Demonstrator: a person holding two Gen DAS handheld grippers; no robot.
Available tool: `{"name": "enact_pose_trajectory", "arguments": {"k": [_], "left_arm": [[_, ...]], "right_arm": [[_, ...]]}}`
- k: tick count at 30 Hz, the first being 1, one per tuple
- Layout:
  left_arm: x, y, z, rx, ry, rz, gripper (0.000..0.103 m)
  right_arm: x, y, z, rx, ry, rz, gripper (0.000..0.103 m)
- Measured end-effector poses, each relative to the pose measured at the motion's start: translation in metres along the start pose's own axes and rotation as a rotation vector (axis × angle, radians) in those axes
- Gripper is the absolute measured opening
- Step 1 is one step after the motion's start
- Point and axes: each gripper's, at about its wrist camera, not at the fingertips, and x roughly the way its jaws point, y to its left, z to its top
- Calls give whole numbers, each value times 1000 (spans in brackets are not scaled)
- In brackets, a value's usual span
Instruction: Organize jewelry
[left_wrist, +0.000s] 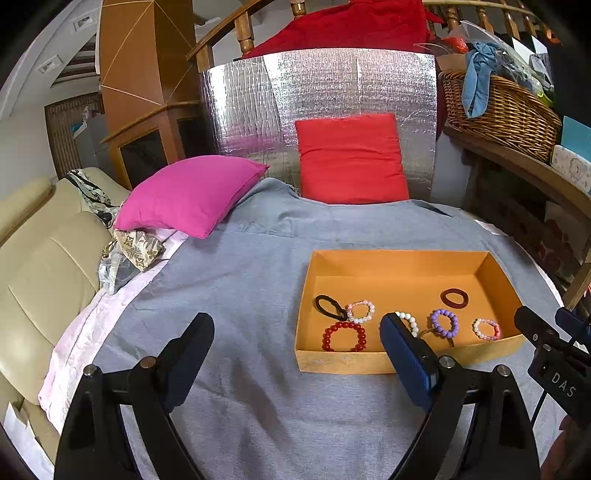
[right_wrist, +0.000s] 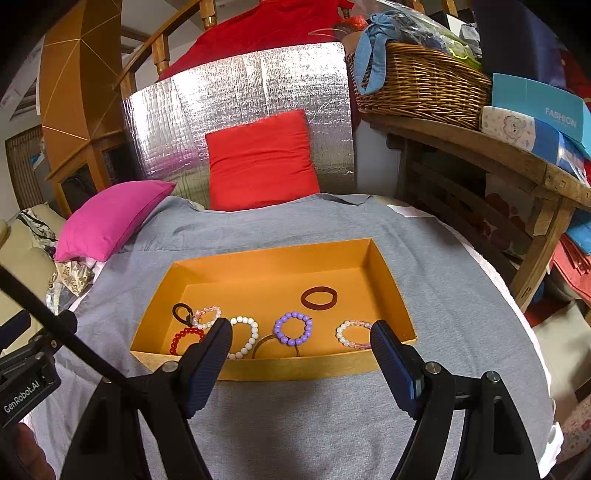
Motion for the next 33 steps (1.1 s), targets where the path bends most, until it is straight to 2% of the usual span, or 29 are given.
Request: {"name": "enact_pose_trajectory", "arguments": {"k": [16, 33], "left_arm": [[2, -1, 1, 2, 3, -8, 92], [36, -12, 15, 44, 56, -1, 92]], "right_arm": [[3, -1, 0, 3, 7, 0, 80], [42, 1, 6, 16, 72, 6, 80]]}}
